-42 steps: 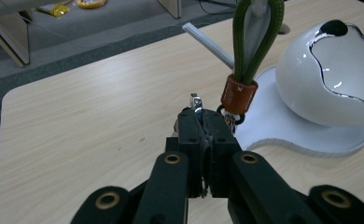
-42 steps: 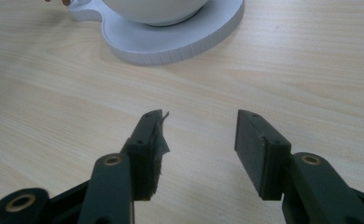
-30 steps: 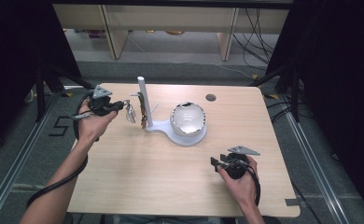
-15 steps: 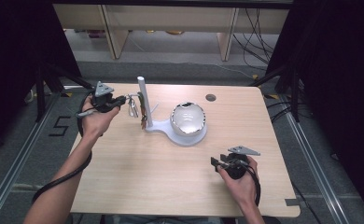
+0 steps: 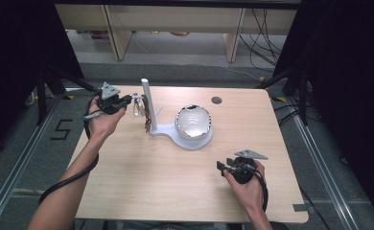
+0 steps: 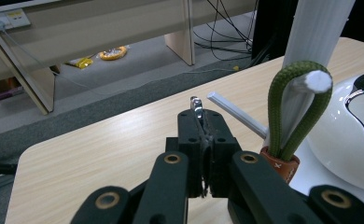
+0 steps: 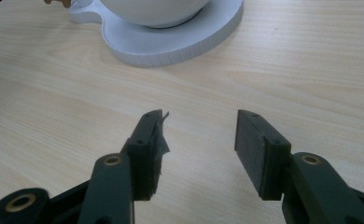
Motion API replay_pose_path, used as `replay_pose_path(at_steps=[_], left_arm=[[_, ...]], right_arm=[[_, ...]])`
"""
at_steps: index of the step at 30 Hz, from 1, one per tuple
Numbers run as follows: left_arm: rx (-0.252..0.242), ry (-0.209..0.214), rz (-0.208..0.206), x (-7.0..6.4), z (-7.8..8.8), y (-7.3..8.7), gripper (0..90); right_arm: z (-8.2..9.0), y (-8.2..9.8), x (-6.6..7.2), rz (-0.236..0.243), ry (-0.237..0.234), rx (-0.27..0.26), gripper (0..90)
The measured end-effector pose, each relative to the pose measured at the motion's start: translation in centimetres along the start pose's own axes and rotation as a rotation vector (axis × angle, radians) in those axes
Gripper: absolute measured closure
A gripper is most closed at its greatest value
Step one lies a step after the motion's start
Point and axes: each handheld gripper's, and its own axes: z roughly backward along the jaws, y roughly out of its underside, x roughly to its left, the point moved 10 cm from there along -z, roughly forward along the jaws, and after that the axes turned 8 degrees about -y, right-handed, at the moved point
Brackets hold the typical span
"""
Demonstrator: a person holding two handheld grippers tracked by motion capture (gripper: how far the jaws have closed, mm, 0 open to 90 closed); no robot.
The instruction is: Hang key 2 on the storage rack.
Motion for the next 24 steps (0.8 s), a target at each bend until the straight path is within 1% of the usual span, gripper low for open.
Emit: replay_pose_path(at_steps=[4,6,11,12,21,22,24], left_arm=[[-0.009,-0.005,-0.005,0.0,-0.1,-0.1,87.0],[-0.023,-0.008,-0.007,-0.1,-0.2,-0.3,87.0],[-0.043,-0.008,-0.013,0.0,-0.5,-0.5,87.0],[-0.044,-0.007,-0.013,0.0,-0.6,-0.5,87.0],[-0.068,-0.006,-0.018,-0.2,-1.2,-0.6,87.0],[-0.068,-0.007,-0.021,-0.2,-1.2,-0.7,87.0],[-0.071,-0.003,-0.025,-0.4,-1.3,-0.7,87.0]], right_arm=[[0.0,0.0,0.0,0.003,0.004,0.003,52.5],[0.0,0.0,0.0,0.004,0.003,0.002,52.5],[0.0,0.0,0.0,-0.001,-0.009,-0.004,52.5],[0.0,0.0,0.0,-0.001,-0.001,0.001,52.5],[0.0,0.1,-0.1,0.005,0.008,0.009,52.6],[-0.1,0.0,0.1,0.001,-0.008,0.0,52.5],[-0.1,0.0,0.0,0.004,-0.005,0.002,52.5]])
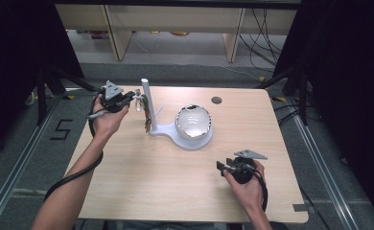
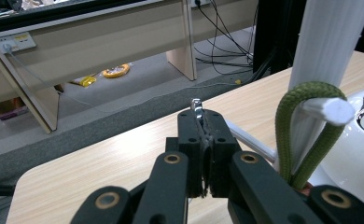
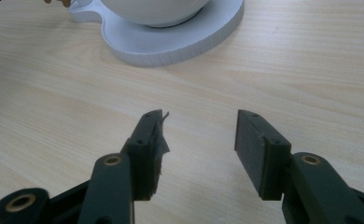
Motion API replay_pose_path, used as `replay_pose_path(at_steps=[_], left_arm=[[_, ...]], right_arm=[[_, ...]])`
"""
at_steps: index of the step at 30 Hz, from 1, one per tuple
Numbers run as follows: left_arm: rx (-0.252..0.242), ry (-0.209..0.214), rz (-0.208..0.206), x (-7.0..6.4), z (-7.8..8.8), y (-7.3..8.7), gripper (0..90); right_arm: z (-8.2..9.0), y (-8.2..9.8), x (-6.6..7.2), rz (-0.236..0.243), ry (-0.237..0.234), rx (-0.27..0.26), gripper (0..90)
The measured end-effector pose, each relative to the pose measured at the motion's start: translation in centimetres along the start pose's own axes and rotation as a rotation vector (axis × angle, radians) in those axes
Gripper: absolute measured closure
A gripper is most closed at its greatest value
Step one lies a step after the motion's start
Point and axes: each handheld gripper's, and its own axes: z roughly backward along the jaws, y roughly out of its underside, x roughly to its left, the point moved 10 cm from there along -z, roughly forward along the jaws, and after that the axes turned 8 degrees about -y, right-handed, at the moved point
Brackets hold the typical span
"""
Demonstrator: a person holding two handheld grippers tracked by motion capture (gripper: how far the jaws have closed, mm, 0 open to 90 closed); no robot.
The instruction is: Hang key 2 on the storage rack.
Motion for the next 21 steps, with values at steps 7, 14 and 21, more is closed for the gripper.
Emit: replay_pose_path(at_steps=[7,14,21], left_arm=[[-0.007,0.006,-0.018,-0.43,-0.22,0.0,87.0],[-0.011,-0.001,-0.035,-0.55,-0.29,0.02,87.0],[-0.014,-0.006,-0.047,-0.48,-0.52,-0.1,86.9]], right_arm=[[0.06,0.03,-0.13,-0.004,0.009,0.0,52.5],[0.04,0.0,-0.15,-0.005,0.01,-0.004,52.5],[0.03,0.03,-0.21,-0.001,0.014,-0.001,52.6]])
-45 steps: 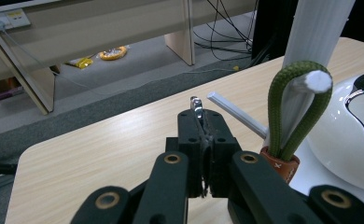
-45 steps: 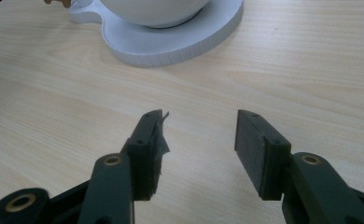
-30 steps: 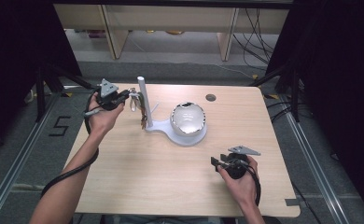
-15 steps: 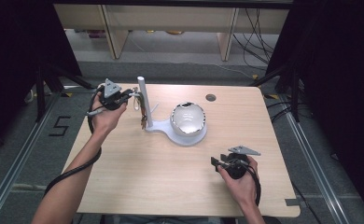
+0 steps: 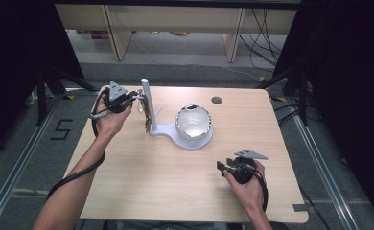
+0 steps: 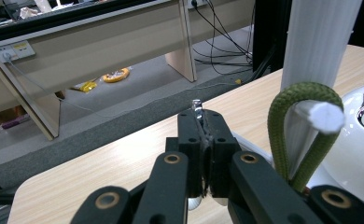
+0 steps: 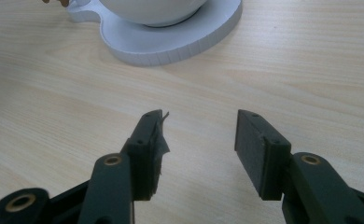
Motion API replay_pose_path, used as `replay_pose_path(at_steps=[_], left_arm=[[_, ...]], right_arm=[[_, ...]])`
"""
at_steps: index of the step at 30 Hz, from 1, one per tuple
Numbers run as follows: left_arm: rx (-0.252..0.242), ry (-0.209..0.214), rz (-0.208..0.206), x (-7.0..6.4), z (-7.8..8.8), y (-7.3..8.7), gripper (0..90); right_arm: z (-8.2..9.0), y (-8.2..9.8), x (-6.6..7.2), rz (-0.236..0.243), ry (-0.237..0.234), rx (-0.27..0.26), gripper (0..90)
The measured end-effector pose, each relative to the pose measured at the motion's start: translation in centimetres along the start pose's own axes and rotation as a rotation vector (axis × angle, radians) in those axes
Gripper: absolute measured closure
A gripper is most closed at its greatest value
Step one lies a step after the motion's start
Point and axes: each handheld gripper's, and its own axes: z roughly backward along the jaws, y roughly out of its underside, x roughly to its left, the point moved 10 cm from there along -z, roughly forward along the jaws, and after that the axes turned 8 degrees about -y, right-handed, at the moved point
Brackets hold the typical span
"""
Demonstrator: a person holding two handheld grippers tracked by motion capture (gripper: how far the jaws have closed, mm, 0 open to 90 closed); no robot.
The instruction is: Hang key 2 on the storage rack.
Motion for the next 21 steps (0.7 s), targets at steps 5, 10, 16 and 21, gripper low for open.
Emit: replay_pose_path(at_steps=[5,10,16,21], left_arm=[[0.006,0.007,-0.003,-0.26,-0.16,0.23,86.9],[-0.01,0.015,-0.027,-0.35,-0.32,0.16,86.9],[-0.011,0.023,-0.036,-0.62,-0.48,0.23,86.9],[-0.004,0.027,-0.029,-0.91,-0.54,0.41,86.9]], right_arm=[[-0.04,-0.01,0.04,-0.001,-0.006,-0.001,52.5],[-0.04,0.01,0.03,-0.002,-0.009,-0.002,52.5],[-0.04,0.05,0.04,-0.002,-0.006,0.003,52.5],[0.07,0.09,-0.06,-0.002,0.007,0.008,52.5]])
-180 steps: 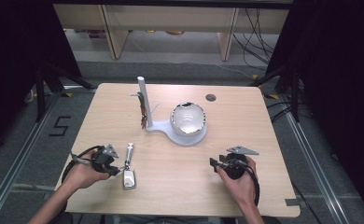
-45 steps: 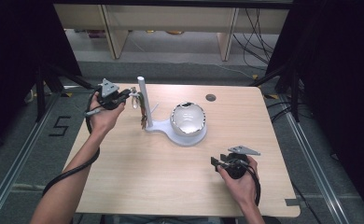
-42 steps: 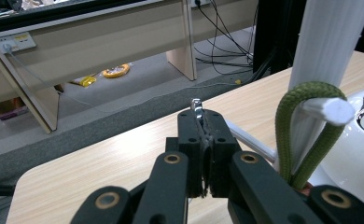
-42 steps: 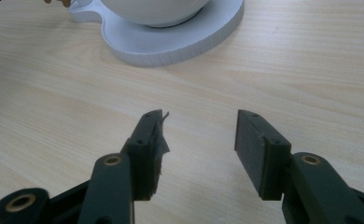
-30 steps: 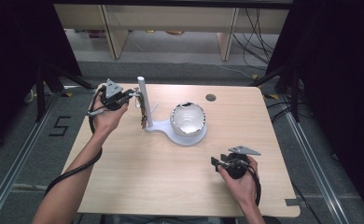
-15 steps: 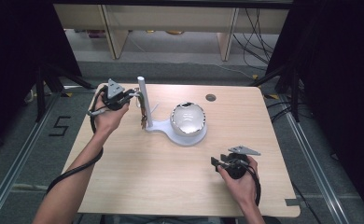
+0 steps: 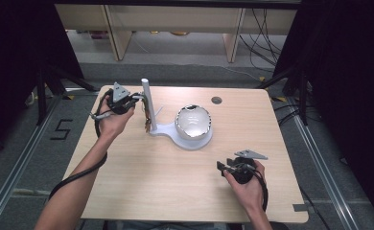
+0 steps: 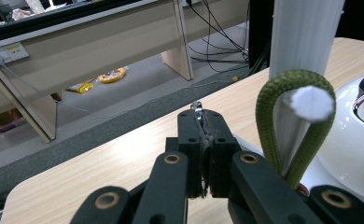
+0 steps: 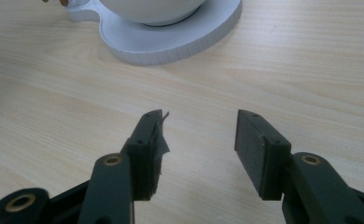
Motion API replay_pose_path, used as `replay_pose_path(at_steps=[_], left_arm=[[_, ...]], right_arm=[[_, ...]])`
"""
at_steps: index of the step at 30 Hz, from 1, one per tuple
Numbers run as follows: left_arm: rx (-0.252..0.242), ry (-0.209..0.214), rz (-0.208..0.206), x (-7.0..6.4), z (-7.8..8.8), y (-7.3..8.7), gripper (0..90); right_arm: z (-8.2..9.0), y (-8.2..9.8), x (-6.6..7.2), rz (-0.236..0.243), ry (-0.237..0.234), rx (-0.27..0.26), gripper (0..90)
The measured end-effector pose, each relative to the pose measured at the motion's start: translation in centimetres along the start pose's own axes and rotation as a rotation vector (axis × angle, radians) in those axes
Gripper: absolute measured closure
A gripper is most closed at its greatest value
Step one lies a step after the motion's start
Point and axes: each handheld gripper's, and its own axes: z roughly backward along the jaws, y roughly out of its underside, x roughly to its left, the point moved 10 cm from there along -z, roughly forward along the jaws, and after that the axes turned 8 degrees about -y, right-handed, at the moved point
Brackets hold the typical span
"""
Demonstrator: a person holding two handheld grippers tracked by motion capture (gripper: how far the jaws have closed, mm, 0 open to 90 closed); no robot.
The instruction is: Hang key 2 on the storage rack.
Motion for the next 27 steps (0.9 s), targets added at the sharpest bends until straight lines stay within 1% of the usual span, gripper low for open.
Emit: replay_pose_path(at_steps=[4,5,12,13,14,15,16,17,19,20,21,22,23,24,25,26,27], left_arm=[[0.001,0.004,-0.006,-0.1,-0.1,0.0,86.8],[0.01,-0.006,-0.003,-0.1,0.0,0.1,86.8],[0.009,0.0,0.001,-0.2,0.0,0.2,86.7],[0.007,0.0,0.001,-0.2,0.0,0.2,86.7],[0.007,0.005,0.005,-0.2,0.0,0.2,86.5],[0.005,0.013,0.014,-0.3,0.0,0.2,86.2],[-0.006,0.021,0.027,-0.4,0.0,0.1,85.4],[-0.019,0.029,0.028,-0.5,0.2,0.0,83.9],[-0.034,0.028,0.01,-0.4,0.5,-0.2,80.9],[-0.03,0.017,0.021,-0.3,0.7,-0.1,79.7],[-0.03,0.015,0.021,-0.2,0.8,0.0,78.8],[-0.028,0.022,0.029,-0.3,1.0,0.1,77.6],[-0.029,0.02,0.033,-0.1,1.1,0.1,77.1],[-0.028,0.014,0.037,0.0,1.4,0.1,76.5],[-0.028,0.011,0.036,0.1,1.5,0.2,75.4],[-0.033,0.002,0.033,0.3,1.7,0.2,74.4],[-0.031,0.005,0.039,0.4,1.9,0.2,73.3]], right_arm=[[0.0,0.0,0.0,-0.002,-0.002,0.003,52.5],[0.0,0.1,0.0,-0.002,-0.002,0.003,52.5],[0.0,0.0,0.0,-0.002,-0.004,0.002,52.5],[-0.1,0.0,0.1,-0.003,-0.009,0.0,52.5],[-0.2,0.0,0.1,-0.002,-0.017,-0.008,52.5],[-0.2,0.0,0.1,-0.002,-0.015,-0.006,52.5],[-0.1,0.0,0.1,-0.003,-0.011,-0.003,52.5],[0.0,0.1,0.0,-0.002,-0.003,0.002,52.4],[0.0,0.1,0.0,0.0,-0.002,0.002,52.5],[-0.1,0.0,0.0,-0.001,-0.008,-0.005,52.5],[0.0,0.0,-0.1,0.004,0.0,-0.001,52.4],[0.0,0.1,-0.1,0.0,0.001,0.004,52.5],[-0.1,0.0,0.0,0.002,-0.012,-0.005,52.4],[0.0,0.0,0.0,0.002,-0.005,-0.002,52.4],[-0.1,0.0,0.0,0.002,-0.013,-0.006,52.4],[-0.1,0.0,0.0,0.001,-0.011,-0.005,52.4],[0.0,0.1,0.2,-0.022,-0.001,0.005,52.5]])
